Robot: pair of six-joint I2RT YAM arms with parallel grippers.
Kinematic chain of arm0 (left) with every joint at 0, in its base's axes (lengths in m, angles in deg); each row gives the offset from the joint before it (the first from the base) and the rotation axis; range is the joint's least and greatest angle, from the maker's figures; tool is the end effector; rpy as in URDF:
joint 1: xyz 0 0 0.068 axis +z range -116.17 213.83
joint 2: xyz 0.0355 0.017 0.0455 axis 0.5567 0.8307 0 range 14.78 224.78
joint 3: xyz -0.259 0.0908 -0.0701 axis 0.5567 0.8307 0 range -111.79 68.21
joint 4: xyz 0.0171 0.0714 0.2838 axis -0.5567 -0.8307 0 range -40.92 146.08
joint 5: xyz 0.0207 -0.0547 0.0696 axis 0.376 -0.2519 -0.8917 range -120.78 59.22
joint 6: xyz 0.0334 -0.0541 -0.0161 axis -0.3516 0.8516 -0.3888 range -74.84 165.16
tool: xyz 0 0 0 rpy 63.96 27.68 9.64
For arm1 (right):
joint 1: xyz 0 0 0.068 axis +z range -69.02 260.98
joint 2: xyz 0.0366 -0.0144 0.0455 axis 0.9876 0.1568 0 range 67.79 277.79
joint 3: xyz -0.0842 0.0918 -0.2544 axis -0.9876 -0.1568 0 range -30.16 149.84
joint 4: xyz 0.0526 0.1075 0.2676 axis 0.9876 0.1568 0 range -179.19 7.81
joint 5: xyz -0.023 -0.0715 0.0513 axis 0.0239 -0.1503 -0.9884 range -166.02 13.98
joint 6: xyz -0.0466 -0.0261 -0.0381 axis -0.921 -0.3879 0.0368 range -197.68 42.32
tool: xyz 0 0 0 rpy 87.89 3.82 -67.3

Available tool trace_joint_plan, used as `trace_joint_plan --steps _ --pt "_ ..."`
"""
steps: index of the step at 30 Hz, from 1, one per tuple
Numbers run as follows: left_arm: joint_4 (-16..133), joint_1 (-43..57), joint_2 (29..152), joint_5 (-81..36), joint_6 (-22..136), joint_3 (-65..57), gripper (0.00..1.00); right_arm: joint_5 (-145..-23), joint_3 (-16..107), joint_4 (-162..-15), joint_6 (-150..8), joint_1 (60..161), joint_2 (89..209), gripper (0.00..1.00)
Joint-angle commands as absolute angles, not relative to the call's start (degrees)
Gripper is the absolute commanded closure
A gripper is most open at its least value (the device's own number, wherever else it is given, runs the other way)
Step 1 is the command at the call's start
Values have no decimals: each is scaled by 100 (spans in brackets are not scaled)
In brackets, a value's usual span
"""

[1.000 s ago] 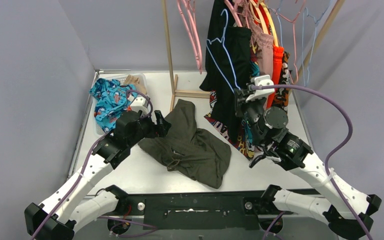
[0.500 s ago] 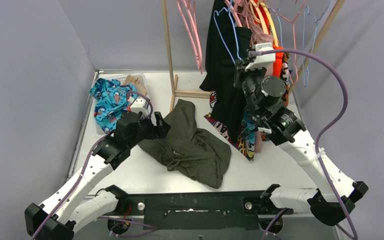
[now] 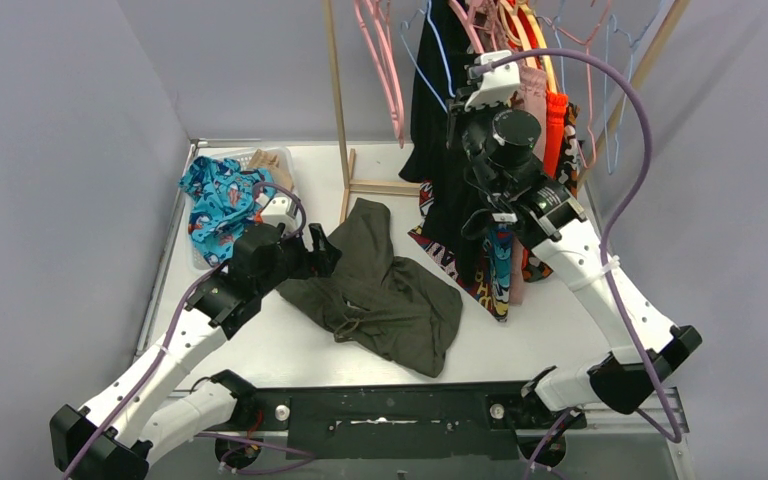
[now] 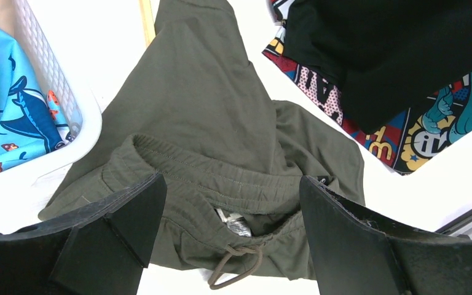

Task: Remove the shorts from the hanger
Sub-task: Place the hanger on the clothes rod.

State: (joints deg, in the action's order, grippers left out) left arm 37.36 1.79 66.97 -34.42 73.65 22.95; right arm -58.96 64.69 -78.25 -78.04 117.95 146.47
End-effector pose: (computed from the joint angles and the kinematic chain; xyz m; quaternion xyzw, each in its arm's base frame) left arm 0.2123 -0.1289 0.3022 0.0093 0.8461 -0.2450 0.4733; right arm 0.2806 0.1922 0.5294 -0.1095 0.6667 0.1344 0.7249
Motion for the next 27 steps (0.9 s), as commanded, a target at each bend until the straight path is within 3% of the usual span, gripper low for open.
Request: trace_joint_plan --steps 1,10,20,27 --pt "3769 225 6689 -3374 7425 2204 20 -6186 6841 -7536 -7381 11470 14811 100" --pt "3753 226 6681 -3384 7452 2213 20 -7543 7095 -6909 -7126 11177 15113 87" --pt "3746 220 6695 -3345 7466 2222 20 -7793 7424 -6672 -7119 11196 15359 91" --pt "3731 219 6709 -3317 7491 2215 20 -7594 7326 -6641 -7067 11184 15091 64"
